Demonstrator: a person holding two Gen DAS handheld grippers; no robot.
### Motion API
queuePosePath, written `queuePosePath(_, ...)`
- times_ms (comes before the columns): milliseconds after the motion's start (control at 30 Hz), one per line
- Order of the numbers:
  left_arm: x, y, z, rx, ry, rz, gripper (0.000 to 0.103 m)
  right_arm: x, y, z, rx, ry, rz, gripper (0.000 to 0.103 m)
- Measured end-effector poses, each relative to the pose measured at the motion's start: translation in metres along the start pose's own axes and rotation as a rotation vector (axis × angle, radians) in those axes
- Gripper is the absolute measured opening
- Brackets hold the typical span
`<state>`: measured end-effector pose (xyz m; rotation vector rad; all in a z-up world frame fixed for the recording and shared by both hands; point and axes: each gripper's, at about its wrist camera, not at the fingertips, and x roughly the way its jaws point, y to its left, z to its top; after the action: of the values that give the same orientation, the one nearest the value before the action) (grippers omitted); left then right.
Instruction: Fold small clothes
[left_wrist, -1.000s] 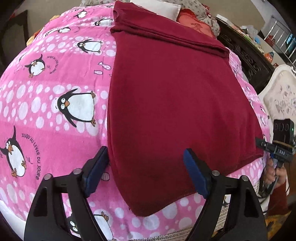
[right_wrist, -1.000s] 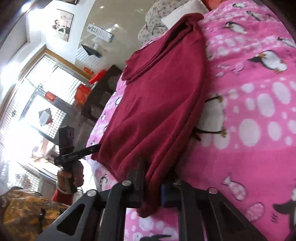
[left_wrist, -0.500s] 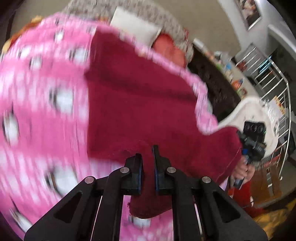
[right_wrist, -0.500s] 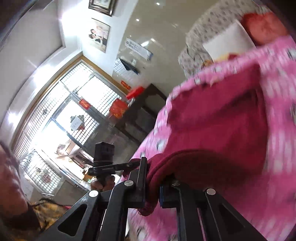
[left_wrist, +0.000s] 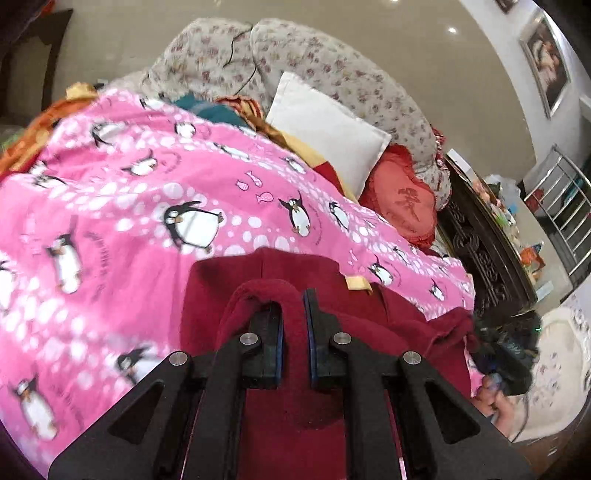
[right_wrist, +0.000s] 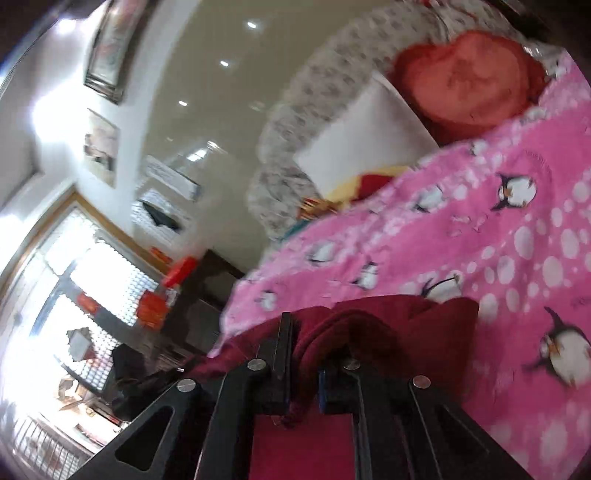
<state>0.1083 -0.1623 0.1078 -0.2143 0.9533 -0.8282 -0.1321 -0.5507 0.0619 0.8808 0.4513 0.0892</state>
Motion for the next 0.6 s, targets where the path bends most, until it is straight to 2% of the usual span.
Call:
queuePosePath(33,0.008,0.003,0.004,-0.015,0.029,-0.007,0.009,0.011,-0.007,0.004,0.022,0.034,-0.065,0.024)
queuePosePath(67,0.013,0.010,0.009,-0.062,0.056,-0.027,0.011,0.016,-0.014,0.006,0.047,0.072,-0.105,0.027)
queuePosePath(100,0.013,0.014,0.009,-0.097,0.062,-0.049,0.016,0.018,-0.017,0.008,0.066,0.091,-0.104,0.032)
queuePosePath(167,0.008,0.017,0.011,-0.121,0.072,-0.080,0.021,0.001,-0.017,0.013,0.076,0.036,-0.070,0.044)
queuePosePath(333,-0.026,-0.013,0.008,-0.007,0.058,-0.027,0.036,-0.049,0.012,0.019,-0.014,-0.090,-0.099,0.046)
queuePosePath(367,-0.032,-0.019,0.007,0.006,0.046,-0.035,0.039,-0.052,0.021,0.020,-0.045,-0.087,-0.107,0.046)
queuePosePath(400,-0.037,-0.024,0.007,0.012,0.022,-0.039,0.052,-0.052,0.030,0.020,-0.080,-0.077,-0.106,0.046)
queuePosePath(433,-0.044,-0.028,0.008,0.015,-0.024,-0.025,0.070,-0.051,0.038,0.017,-0.104,-0.062,-0.098,0.046)
queuePosePath(500,-0.053,-0.033,0.009,0.020,-0.111,0.004,0.082,-0.038,0.055,0.009,-0.169,-0.007,-0.093,0.046)
queuePosePath(533,-0.056,-0.034,0.010,0.021,-0.140,0.005,0.082,-0.030,0.060,0.004,-0.197,0.018,-0.108,0.046)
queuePosePath(600,-0.050,-0.035,0.009,0.030,-0.112,-0.010,0.082,-0.008,0.069,-0.002,-0.261,0.063,-0.203,0.046)
